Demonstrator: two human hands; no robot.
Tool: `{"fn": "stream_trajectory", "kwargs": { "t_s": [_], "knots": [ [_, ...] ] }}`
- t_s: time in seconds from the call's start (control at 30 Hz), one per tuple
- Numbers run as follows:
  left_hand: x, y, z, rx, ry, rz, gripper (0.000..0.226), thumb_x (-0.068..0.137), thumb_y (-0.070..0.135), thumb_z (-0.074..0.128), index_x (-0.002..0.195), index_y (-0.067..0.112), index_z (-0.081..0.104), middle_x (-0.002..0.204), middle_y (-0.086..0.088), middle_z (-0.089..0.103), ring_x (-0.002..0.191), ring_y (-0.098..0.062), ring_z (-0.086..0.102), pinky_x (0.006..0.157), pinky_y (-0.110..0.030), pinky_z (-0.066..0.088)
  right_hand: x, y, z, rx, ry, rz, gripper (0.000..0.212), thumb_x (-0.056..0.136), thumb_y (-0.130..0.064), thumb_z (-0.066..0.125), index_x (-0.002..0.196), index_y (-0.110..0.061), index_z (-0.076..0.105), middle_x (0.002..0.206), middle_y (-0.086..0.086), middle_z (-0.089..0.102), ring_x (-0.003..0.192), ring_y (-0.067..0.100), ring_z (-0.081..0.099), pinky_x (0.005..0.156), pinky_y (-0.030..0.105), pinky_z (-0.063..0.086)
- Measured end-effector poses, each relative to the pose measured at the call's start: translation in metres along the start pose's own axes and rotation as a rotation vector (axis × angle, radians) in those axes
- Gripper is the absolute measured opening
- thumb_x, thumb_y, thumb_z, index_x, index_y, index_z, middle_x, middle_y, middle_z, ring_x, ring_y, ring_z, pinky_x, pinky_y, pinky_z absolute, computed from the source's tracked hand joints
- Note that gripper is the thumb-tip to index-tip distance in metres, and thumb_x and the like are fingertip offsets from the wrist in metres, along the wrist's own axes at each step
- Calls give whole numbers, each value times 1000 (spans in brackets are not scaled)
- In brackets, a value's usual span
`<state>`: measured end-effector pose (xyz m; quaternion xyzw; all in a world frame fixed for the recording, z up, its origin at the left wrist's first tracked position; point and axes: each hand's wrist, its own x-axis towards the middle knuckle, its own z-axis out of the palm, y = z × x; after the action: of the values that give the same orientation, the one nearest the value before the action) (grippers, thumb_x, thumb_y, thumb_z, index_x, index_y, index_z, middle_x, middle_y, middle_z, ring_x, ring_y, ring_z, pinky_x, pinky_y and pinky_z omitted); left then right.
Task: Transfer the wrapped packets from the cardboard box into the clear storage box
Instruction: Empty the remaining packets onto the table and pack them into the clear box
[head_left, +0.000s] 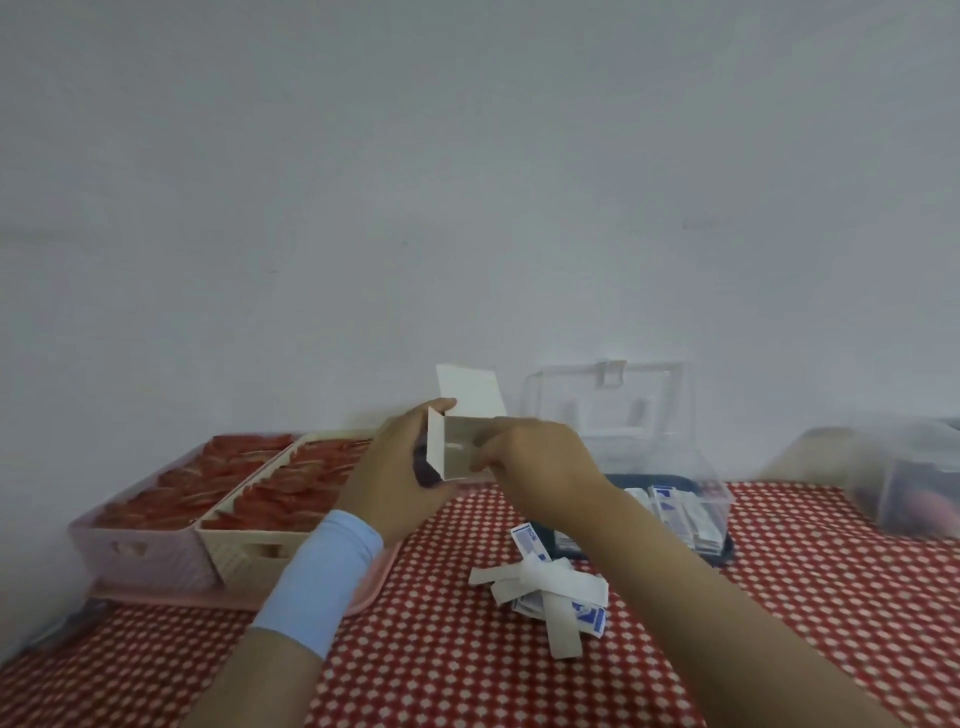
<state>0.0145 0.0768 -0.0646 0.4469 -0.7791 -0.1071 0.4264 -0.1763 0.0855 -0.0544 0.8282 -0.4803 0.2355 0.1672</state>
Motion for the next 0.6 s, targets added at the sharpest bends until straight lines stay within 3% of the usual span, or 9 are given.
{"fn": "stream_trajectory", "kwargs": {
  "t_s": [0.1,0.17,0.3,0.37,0.43,0.5,0.6],
  "knots": [
    [1,7,-5,92,-60,81,81,69,34,87,135,50,43,123,18,55,111,5,51,98,-22,46,13,-6,-7,-66,-349,13,35,92,-7,55,115,-28,72,109,-2,69,89,21,63,69,29,45],
    [-1,9,-8,143,-92,122,82,68,40,87,134,54,41,122,16,55,113,-1,52,98,-24,45,19,-11,-9,-93,-441,39,27,94,-8,55,114,-18,69,98,1,67,83,22,61,69,29,43],
    [-3,12,-11,176,-99,147,80,72,30,86,138,45,44,120,21,50,116,-5,51,98,-27,47,21,-16,-15,-13,-498,89,29,94,-7,54,120,-14,67,108,6,68,92,25,64,82,31,51],
    [-4,7,-15,212,-89,123,79,75,22,83,141,39,44,120,20,49,117,-5,48,100,-29,46,16,-16,-25,64,-435,70,37,98,-8,49,127,-21,67,121,4,66,105,24,63,89,31,50],
    [-5,0,-18,202,-82,80,79,75,27,83,142,39,43,125,14,53,117,-4,47,102,-32,46,6,-10,-39,200,-336,117,35,101,-13,47,121,-26,72,126,-4,66,110,18,61,96,30,49],
    [-6,-6,-19,165,-57,34,80,72,34,83,142,37,43,129,10,54,117,-5,47,102,-33,45,-6,1,-49,326,-330,203,34,99,-13,48,107,-29,77,117,-9,68,101,14,64,93,29,52],
    [-9,-9,-15,78,-1,-25,79,73,32,83,141,37,43,128,11,54,119,-8,49,102,-34,45,-23,12,-55,390,-533,232,36,96,-11,49,99,-32,78,120,-10,69,76,12,71,74,29,59]
  ]
}}
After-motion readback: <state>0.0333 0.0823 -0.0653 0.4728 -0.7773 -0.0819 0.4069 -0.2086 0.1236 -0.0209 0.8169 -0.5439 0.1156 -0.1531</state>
